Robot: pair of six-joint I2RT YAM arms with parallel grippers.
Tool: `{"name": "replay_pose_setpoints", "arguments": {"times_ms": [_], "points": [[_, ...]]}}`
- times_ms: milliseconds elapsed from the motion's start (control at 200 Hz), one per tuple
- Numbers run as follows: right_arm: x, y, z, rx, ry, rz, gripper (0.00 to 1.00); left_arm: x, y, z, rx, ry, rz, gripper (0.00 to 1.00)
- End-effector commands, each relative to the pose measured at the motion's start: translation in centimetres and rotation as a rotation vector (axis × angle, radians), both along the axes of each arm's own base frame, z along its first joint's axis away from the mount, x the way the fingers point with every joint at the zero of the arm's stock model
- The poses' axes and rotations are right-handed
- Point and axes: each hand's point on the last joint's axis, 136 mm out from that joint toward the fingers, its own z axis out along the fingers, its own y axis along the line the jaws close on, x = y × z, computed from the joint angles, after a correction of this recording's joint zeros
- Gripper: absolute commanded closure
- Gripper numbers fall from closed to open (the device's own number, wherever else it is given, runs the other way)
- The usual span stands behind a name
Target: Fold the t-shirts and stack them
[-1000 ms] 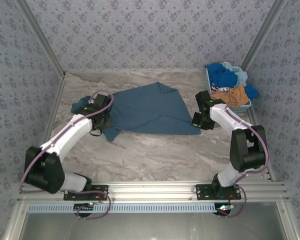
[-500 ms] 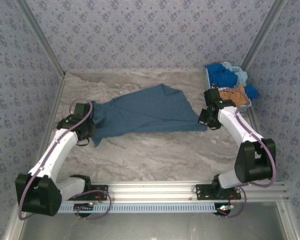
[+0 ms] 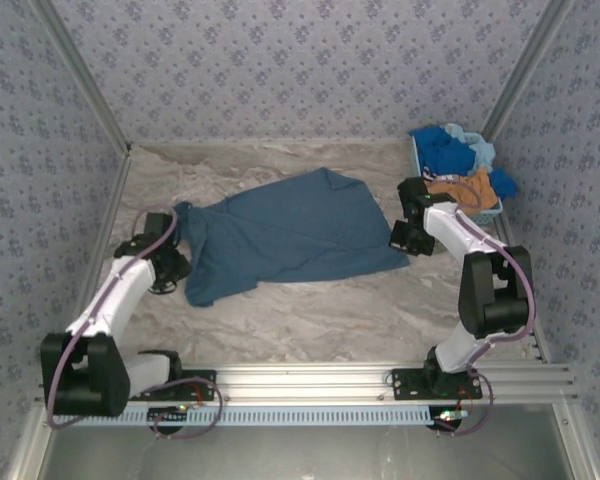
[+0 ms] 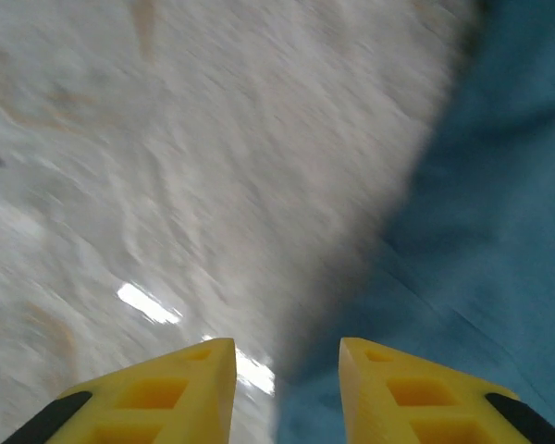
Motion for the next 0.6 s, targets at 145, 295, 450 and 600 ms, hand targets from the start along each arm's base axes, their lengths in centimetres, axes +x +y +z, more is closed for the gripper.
{"name": "replay_pose_setpoints", "arguments": {"times_ms": [145,295,450,600], "points": [[-0.1,1.0,0.4,0.033,0.003,0.036,1.0,-6.6,-4.1,-4.3,-0.096,0.151,0.063,0.62],[-0.8,1.2,0.1,0.035,0.019,0.043,1.0,-5.6,-4.8,-5.6,-0.124,0.155,0.098,0.57],[-1.6,1.4,-0.4,0.053,0.043,0.05,1.0,-3.9,-5.6,-6.7,-0.136,0.155,0.105,0.53],[-1.8,1.4,-0.5,0.057,0.029,0.048,1.0,-1.9,-5.7,-7.5,-0.105,0.143,0.085,0.65]]}}
